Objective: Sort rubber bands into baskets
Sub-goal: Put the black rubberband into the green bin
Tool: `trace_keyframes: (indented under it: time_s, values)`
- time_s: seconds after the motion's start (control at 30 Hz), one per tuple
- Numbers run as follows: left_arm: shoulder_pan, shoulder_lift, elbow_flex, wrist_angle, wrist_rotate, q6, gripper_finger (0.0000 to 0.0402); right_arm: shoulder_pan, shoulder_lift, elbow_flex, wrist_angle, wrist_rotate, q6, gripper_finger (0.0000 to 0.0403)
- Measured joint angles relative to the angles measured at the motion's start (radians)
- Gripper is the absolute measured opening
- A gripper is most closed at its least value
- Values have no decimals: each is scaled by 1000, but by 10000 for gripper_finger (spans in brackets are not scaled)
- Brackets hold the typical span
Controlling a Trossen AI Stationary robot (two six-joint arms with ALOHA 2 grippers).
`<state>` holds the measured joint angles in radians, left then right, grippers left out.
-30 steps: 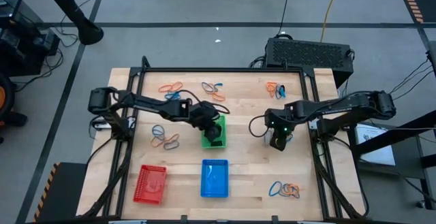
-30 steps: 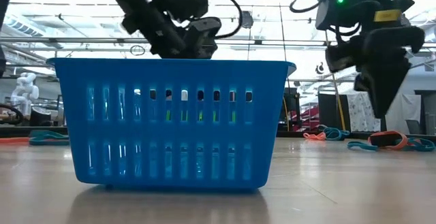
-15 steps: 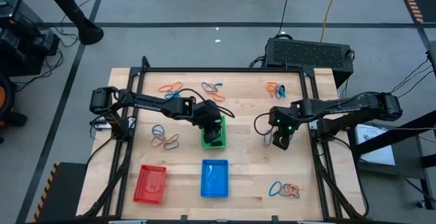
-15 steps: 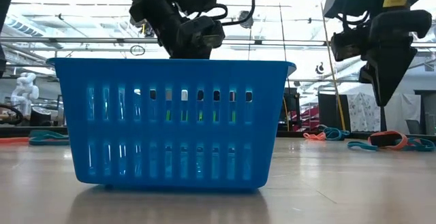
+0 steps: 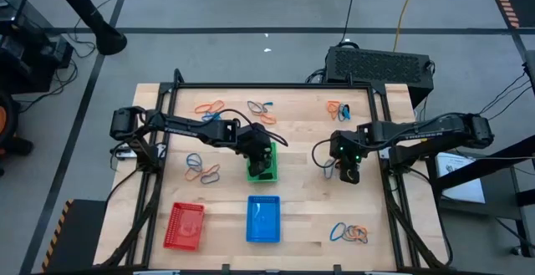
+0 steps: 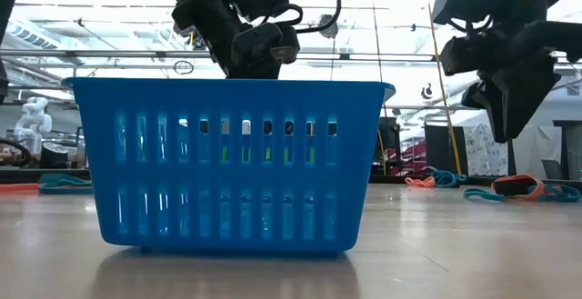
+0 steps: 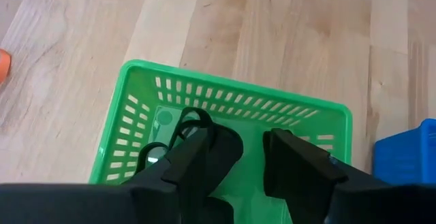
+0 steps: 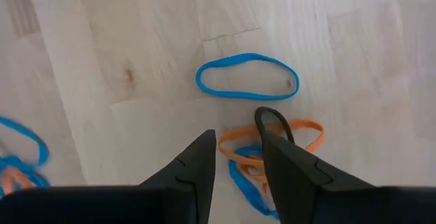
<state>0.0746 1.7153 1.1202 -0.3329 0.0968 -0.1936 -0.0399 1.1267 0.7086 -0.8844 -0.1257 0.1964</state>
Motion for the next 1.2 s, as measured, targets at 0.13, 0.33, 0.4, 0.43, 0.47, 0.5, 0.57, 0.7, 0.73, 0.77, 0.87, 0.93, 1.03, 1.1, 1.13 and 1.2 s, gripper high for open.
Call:
trace_keyframes:
  time_s: [0.13, 0.33, 0.4, 0.43, 0.47, 0.5, 0.57, 0.7, 0.73, 0.77, 0.87, 0.93, 1.03, 1.1, 1.13, 1.2]
  values:
    - [4, -16, 0, -10, 2, 19, 166, 0, 0, 0, 2, 0, -7, 114]
    - [11, -25, 0, -12, 2, 24, 166, 0, 59, 0, 17, 0, -7, 114]
    - [11, -24, 0, -21, 2, 24, 167, 0, 94, 0, 25, 11, 2, 114]
    - [11, -24, 0, -24, 2, 24, 167, 1, 115, 0, 25, 39, 13, 114]
    - [10, -24, 0, -24, 2, 24, 167, 1, 135, 0, 24, 70, 30, 114]
    - [10, -24, 0, -24, 2, 27, 167, 1, 152, 0, 23, 100, 46, 114]
    - [10, -24, 0, -32, 2, 44, 167, 0, 184, 0, 32, 123, 58, 114]
    - [10, -24, 0, -53, 2, 70, 167, 1, 235, 0, 67, 120, 54, 114]
    - [10, -24, 0, -60, 2, 70, 167, 1, 247, 0, 65, 120, 54, 114]
    - [10, -24, 0, -64, 3, 71, 167, 1, 259, 0, 63, 117, 56, 114]
    - [10, -24, 0, -77, 3, 72, 167, 1, 292, 0, 62, 93, 72, 114]
    - [10, -24, 0, -78, 3, 78, 167, 1, 318, 0, 63, 91, 77, 114]
    - [10, -24, 0, -79, 3, 95, 167, 1, 362, 0, 75, 73, 67, 114]
    - [10, -24, 0, -84, 3, 97, 167, 1, 381, 3, 76, 73, 64, 111]
    - [10, -24, 0, -85, 4, 97, 167, 1, 386, 4, 75, 73, 72, 105]
    - [10, -24, 0, -99, 11, 97, 167, 0, 385, 5, 76, 74, 95, 81]
